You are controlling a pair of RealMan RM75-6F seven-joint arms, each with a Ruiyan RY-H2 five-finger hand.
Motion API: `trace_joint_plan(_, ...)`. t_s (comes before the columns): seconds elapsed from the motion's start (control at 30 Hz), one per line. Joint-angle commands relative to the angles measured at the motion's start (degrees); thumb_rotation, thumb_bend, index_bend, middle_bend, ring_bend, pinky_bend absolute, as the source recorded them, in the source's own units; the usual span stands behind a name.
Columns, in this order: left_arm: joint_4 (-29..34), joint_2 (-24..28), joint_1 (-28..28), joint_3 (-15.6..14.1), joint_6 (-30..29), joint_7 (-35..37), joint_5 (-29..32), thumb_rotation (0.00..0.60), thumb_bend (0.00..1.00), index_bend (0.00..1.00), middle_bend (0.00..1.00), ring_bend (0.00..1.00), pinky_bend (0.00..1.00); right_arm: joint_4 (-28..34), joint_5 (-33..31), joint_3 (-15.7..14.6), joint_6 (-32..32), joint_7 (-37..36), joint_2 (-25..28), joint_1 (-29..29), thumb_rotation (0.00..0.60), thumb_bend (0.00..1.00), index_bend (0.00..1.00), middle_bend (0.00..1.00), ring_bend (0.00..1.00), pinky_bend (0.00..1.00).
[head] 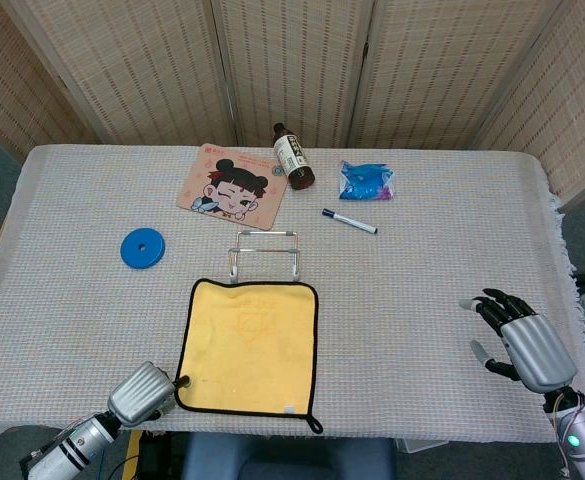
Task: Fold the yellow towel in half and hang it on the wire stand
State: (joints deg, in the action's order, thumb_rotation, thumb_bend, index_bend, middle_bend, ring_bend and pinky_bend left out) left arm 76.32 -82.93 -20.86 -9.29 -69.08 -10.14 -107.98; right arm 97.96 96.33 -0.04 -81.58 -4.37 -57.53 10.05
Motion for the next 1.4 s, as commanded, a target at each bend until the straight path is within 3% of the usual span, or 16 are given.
trace_joint_plan(0.03,-0.3,-0.6,-0.1,0.0,-0.1,-0.1,0.4,0.6,0.33,0.43,0.97,0.83,1.0,0.0,0.0,0.0,-0.1,0.0,0.0,-0.1,0.6,0.39,0.24,0.28,0.19,0.22)
trace_joint_plan(1.0,2.3,-2.2,-0.7,-0.1,1.7,-2.4,4.9,0.6,0.33,0.46,0.98,0.84,1.0,-0.3,0.0,-0.2,-1.4,-0.5,0.3,-0.7,0.6,0.39,0.24,0.28,0.19,0.22)
trace_joint_plan(1.4,0.4,-4.0,-0.9,0.5,0.6,-0.5,5.6,0.6,0.35,0.52,0.99,0.84,1.0,-1.0,0.0,-0.4,-1.7,-1.1,0.1,-1.1,0.6,0.39,0.24,0.28,0.19,0.22)
